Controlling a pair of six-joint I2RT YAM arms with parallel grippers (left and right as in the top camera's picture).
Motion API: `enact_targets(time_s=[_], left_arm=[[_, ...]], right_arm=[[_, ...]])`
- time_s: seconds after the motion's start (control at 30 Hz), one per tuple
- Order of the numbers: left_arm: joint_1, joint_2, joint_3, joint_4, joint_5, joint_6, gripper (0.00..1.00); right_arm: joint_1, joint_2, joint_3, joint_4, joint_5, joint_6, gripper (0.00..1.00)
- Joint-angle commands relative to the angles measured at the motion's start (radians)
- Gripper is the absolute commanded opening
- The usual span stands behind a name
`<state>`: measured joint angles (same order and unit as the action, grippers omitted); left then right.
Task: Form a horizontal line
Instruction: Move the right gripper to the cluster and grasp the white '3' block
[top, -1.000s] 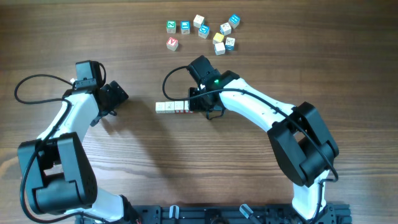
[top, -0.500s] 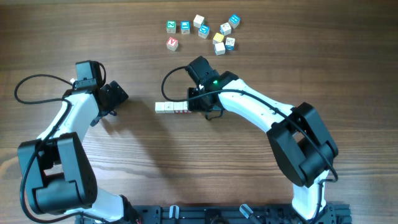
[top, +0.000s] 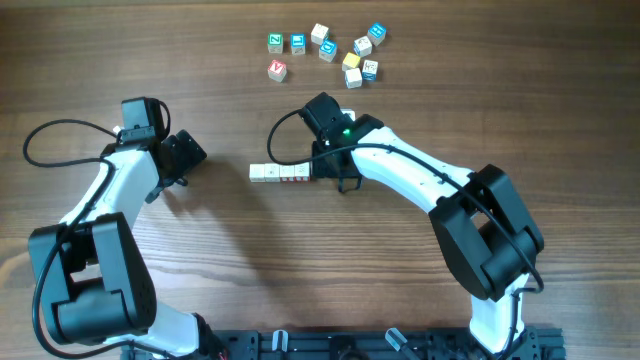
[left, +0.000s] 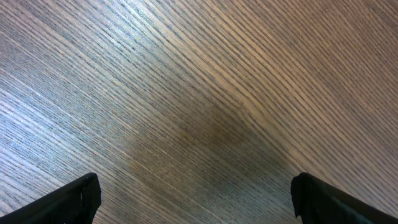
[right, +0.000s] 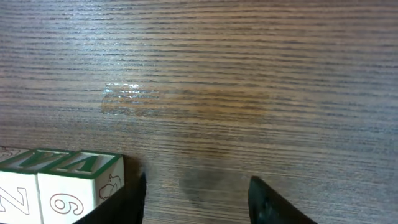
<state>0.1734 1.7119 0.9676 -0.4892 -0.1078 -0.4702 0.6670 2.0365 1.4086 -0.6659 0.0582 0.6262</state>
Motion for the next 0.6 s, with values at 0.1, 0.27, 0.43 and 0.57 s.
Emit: enact_targets(time_s=[0.1, 0.27, 0.43, 0.57], left_arm=[[0.006, 0.005, -0.006, 0.0, -0.006, -0.01, 1.0], [0.006, 0.005, -0.006, 0.0, -0.006, -0.01, 1.0], [0.006, 0.005, -0.006, 0.0, -0.006, -0.01, 1.0], [0.006, 0.005, -0.006, 0.0, -0.006, -0.01, 1.0]], right_arm=[[-0.003, 0.004, -0.008, 0.0, 0.024, 0.003, 0.04], [-0.042, -0.006, 0.2, -0.098, -0.02, -0.155, 0.04], [-0.097, -0.006, 0.443, -0.15, 0.025, -0.221, 0.04], [-0.138, 0.035, 0.433, -0.039, 0.171, -0.247, 0.05]])
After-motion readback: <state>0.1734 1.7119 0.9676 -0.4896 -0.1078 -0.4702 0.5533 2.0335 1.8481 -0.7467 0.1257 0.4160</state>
